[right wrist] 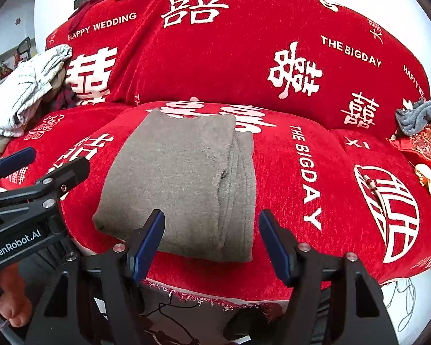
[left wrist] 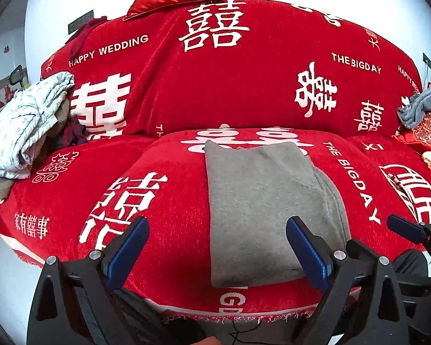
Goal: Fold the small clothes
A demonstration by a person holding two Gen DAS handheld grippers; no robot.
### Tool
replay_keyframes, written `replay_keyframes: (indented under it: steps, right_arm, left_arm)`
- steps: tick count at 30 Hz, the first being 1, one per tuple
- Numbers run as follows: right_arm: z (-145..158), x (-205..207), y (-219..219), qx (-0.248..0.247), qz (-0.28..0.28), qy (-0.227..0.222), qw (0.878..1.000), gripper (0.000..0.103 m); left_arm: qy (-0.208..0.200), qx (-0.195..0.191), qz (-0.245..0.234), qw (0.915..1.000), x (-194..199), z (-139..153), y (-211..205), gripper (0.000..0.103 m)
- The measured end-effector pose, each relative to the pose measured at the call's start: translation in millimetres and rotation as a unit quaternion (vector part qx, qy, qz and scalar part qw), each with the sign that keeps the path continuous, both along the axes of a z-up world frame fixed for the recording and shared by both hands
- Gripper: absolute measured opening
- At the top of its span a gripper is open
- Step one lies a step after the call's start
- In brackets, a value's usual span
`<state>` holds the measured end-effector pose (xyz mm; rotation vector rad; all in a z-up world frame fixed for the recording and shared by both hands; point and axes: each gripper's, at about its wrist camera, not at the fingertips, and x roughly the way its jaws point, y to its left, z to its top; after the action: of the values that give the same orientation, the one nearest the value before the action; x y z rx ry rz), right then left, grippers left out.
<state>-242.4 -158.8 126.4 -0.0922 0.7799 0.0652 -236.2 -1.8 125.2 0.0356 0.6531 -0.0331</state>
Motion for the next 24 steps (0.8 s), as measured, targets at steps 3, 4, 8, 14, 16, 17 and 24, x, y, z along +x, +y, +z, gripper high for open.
replay_keyframes:
  steps: [3, 4, 8, 14, 16, 17, 24]
  right_arm:
    - [-0.6, -0.7, 2.4, -0.004, 0.005, 0.000, 1.000, 0.071]
    - [-1.0, -0.4, 3.0, -0.005, 0.006, 0.001, 1.000, 0.071]
    - [-2.1, 0.2, 4.7, -0.005, 0.008, 0.004, 1.000, 0.071]
    - [-3.6, -0.6, 6.5, -0.004, 0.011, 0.007, 1.000, 0.071]
    - [-3.5, -0.1, 6.2, -0.003, 0.013, 0.007, 1.000, 0.071]
    - [-3.5, -0.2, 6.2, -0.003, 0.013, 0.008, 1.000, 0.071]
    - [-3.4, -0.5, 6.6, -0.002, 0.013, 0.008, 1.000, 0.071]
  left_arm:
    - [0.000, 0.001, -0.003, 1.0000, -2.0, 0.3, -1.1, 0.097]
    - [0.000, 0.002, -0.003, 1.0000, -2.1, 0.2, -1.6, 0.097]
    - [0.004, 0.003, -0.005, 1.0000, -1.3, -0.6, -1.2, 0.097]
    - [0.008, 0.000, 0.000, 1.0000, -0.7, -0.9, 0.3, 0.097]
    - [0.008, 0.000, 0.000, 1.0000, -0.5, -0.6, 0.2, 0.097]
    - [0.008, 0.001, 0.000, 1.0000, -0.4, -0.6, 0.1, 0.097]
    - [0.010, 0.003, -0.004, 0.9999, -1.4, -2.6, -0.1, 0.097]
